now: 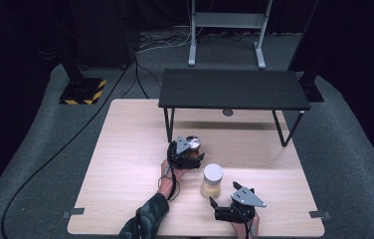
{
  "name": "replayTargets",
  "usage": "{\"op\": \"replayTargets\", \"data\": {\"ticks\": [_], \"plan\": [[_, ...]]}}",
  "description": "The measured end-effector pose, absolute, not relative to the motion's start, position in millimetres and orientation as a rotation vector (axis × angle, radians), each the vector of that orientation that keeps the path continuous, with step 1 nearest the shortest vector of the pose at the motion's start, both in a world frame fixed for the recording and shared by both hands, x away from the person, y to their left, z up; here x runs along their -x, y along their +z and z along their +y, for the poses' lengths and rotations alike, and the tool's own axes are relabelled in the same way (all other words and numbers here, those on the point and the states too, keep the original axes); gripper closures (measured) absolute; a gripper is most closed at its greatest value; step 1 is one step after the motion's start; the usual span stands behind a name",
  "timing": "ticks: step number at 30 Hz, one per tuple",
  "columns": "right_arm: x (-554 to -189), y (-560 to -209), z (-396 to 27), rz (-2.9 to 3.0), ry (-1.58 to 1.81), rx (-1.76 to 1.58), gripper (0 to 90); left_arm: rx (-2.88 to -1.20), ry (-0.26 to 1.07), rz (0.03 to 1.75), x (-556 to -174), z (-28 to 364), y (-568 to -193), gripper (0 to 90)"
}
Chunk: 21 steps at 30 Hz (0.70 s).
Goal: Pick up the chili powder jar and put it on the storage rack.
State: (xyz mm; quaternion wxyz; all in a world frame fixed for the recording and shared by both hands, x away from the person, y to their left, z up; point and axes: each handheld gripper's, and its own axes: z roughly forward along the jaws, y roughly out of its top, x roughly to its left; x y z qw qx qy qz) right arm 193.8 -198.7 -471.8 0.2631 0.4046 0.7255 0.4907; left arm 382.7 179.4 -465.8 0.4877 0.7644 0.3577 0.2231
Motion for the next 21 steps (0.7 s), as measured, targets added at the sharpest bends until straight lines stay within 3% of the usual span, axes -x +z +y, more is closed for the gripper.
{"op": "replayTargets", "data": {"ticks": [9,21], "plan": [[-194.4,-471.6,-198.9,1.965,1.327,-1.094,0.0,-1.853,0.535,0.859,-382.9,181.3,-466.9,30.0],[-194.3,-471.9,-199.8,1.963,1.332,-1.097,0.0,-1.867,0.545,0.854,-381.5,180.4,-464.8,31.2]]}}
